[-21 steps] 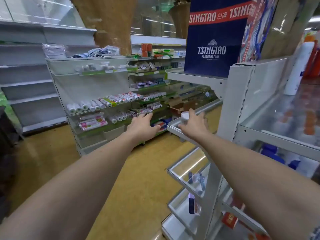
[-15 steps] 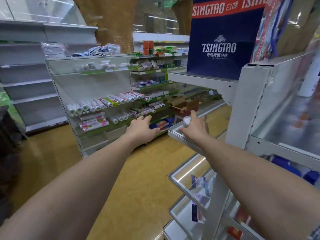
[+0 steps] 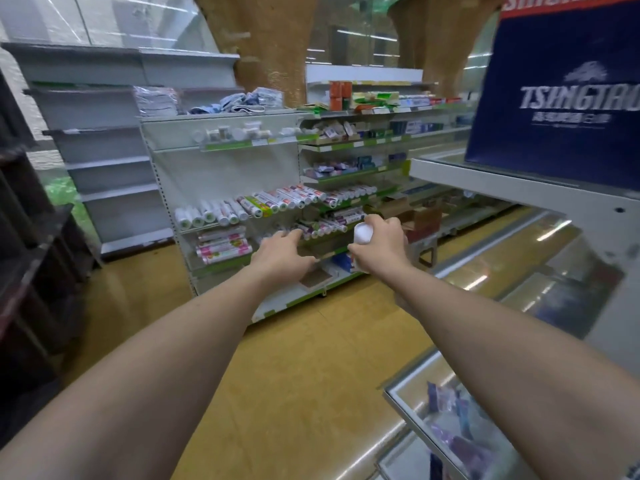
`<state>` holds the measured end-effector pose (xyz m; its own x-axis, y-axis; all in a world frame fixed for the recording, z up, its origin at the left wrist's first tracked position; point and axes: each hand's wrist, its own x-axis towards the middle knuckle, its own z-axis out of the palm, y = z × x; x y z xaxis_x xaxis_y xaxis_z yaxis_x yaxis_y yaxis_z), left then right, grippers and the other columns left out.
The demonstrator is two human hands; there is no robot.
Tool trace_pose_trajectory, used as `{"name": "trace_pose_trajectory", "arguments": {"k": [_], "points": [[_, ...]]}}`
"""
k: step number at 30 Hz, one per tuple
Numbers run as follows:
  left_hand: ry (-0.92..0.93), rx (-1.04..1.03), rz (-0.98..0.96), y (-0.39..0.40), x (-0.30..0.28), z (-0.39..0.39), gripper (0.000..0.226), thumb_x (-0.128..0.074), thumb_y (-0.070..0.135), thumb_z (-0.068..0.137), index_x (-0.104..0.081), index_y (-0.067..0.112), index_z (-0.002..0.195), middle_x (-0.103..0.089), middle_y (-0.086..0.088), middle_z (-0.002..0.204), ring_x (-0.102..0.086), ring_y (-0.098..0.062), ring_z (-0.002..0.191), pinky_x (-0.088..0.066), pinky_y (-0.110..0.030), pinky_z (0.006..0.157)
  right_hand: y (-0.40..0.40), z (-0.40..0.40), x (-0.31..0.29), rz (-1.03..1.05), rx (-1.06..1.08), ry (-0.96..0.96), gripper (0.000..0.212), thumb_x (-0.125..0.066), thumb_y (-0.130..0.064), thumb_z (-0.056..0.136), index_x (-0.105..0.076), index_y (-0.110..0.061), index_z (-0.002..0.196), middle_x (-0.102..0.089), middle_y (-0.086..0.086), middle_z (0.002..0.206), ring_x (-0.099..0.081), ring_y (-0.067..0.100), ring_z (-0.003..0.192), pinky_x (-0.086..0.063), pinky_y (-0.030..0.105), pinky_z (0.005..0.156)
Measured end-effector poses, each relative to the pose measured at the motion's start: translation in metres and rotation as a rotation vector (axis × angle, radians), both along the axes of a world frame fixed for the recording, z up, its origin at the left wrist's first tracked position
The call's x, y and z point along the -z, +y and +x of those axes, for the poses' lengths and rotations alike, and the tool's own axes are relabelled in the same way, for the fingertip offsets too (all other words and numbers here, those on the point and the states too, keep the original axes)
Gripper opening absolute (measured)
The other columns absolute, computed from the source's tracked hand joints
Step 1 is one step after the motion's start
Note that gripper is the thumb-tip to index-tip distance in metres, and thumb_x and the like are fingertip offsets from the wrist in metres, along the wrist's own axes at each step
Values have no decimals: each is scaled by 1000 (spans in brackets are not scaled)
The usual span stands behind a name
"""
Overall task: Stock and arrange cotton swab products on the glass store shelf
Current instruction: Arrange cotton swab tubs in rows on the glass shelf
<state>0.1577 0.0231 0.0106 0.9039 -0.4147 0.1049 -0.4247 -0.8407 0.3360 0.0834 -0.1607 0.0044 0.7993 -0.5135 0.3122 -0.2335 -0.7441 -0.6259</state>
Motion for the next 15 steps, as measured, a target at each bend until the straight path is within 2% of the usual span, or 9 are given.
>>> {"name": "trace_pose_trajectory", "arguments": {"k": [3, 5, 11, 15], "points": [[-26, -39, -6, 32, -6, 43, 80, -56, 54, 90, -24, 28, 159, -29, -8, 163, -27, -35, 149, -33, -52, 117, 29, 47, -4, -30, -48, -5, 60, -68, -39, 86, -47, -27, 140, -39, 10, 134, -49, 31, 115, -42, 35, 84], [-40, -50, -5, 51, -12, 69, 81, -56, 56, 88, -27, 27, 158, -34, -10, 160, -32, -35, 145, -36, -51, 115, 46, 74, -9, -36, -65, -6, 60, -68, -40, 86, -47, -27, 141, -40, 10, 133, -50, 31, 113, -41, 34, 84], [-80, -105, -42, 116, -31, 160, 73, -59, 48, 92, -33, 22, 156, -40, -14, 156, -36, -35, 143, -35, -42, 115, 109, 176, -31, -43, -134, -17, 62, -69, -41, 84, -47, -28, 141, -40, 11, 136, -49, 33, 120, -44, 38, 92], [-99, -144, -79, 149, -42, 216, 74, -58, 46, 93, -30, 24, 158, -40, -12, 156, -37, -35, 143, -35, -43, 115, 139, 240, -38, -49, -181, -43, 63, -70, -41, 83, -48, -27, 141, -41, 12, 136, -48, 33, 122, -41, 36, 98]]}}
